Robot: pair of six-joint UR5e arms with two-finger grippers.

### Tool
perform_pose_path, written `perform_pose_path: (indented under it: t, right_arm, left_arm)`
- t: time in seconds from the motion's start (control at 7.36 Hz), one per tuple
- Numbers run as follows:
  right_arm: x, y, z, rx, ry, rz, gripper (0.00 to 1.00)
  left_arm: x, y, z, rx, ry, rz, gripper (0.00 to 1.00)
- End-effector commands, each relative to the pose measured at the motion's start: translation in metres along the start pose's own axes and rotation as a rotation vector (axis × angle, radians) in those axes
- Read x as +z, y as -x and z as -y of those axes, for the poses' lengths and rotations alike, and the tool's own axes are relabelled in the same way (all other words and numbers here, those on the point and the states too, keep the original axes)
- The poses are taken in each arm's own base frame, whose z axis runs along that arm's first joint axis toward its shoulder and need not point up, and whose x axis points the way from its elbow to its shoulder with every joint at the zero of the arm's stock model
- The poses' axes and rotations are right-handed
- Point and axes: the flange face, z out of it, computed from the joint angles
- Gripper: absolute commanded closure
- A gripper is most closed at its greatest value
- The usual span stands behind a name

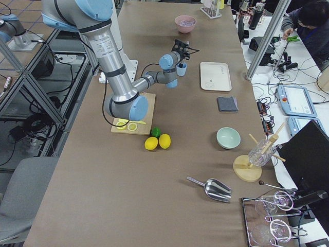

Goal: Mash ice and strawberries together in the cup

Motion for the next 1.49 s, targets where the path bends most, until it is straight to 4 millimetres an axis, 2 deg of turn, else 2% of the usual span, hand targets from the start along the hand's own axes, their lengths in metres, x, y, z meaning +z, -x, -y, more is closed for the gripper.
perform_pose_path:
  t: [0.0,0.68,1.36]
  right_arm:
    - [-0.005,0.032,0.07,0.058,0.003,-0.021,1.0]
    - [-0.008,0.031,0.071,0.063,0.007,-0.029,1.0]
    - [-0.01,0.013,0.073,0.072,0.032,-0.083,1.0]
  left_arm:
    - [0.001,0.001,-0.001,-0.001,0.002,-0.001,0.01]
    - [-0.005,-0.005,0.0,0.01,-0.009,-0.006,0.01]
    - [-0.007,-0.007,0.003,0.014,-0.015,-0.003,0.01]
